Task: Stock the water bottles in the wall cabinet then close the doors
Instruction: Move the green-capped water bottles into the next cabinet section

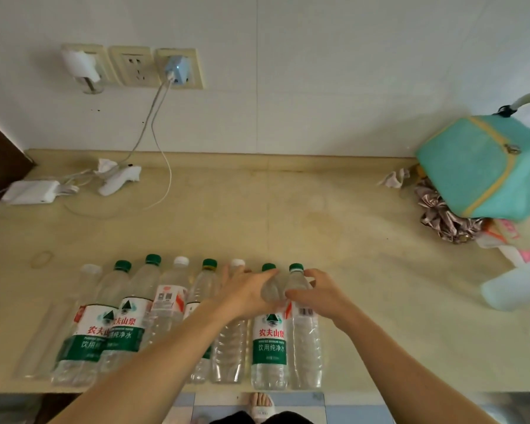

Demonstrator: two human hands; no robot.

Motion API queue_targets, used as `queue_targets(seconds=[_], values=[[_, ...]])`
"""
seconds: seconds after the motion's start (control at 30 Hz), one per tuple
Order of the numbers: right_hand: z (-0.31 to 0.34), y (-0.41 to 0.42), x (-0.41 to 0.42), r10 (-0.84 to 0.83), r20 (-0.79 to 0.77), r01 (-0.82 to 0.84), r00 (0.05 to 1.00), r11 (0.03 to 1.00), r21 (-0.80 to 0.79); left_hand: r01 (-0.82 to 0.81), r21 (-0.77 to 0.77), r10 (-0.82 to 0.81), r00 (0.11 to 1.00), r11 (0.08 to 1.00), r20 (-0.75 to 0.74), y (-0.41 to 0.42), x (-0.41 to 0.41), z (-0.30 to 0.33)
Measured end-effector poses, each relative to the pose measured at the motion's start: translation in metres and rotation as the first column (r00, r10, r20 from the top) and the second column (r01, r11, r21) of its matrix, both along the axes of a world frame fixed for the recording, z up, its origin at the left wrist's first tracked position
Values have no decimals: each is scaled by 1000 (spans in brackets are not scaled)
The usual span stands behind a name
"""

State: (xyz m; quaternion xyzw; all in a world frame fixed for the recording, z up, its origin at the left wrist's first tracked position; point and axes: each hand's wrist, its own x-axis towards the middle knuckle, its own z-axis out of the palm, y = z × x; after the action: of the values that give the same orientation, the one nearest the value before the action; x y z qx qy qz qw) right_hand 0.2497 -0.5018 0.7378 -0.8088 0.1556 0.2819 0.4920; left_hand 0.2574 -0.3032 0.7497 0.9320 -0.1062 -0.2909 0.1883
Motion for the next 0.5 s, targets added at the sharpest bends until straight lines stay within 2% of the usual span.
queue_targets(seconds=[0.1, 0.27, 0.4, 0.5], values=[[-3, 0, -2, -64, 5, 64, 998, 997, 48, -31, -64, 28, 999, 997, -46, 0, 5, 2], [1, -6, -4, -139, 71, 132, 988, 987, 95, -73, -340, 78, 997, 938, -1, 2, 6, 10], [23, -12, 3, -141, 277, 131, 951, 990, 58, -97, -460, 162, 981, 883, 105, 8, 12, 30], [47, -11, 14, -151, 475, 156, 867, 987, 27, -79, -511, 213, 954, 856, 209, 9, 22, 44]])
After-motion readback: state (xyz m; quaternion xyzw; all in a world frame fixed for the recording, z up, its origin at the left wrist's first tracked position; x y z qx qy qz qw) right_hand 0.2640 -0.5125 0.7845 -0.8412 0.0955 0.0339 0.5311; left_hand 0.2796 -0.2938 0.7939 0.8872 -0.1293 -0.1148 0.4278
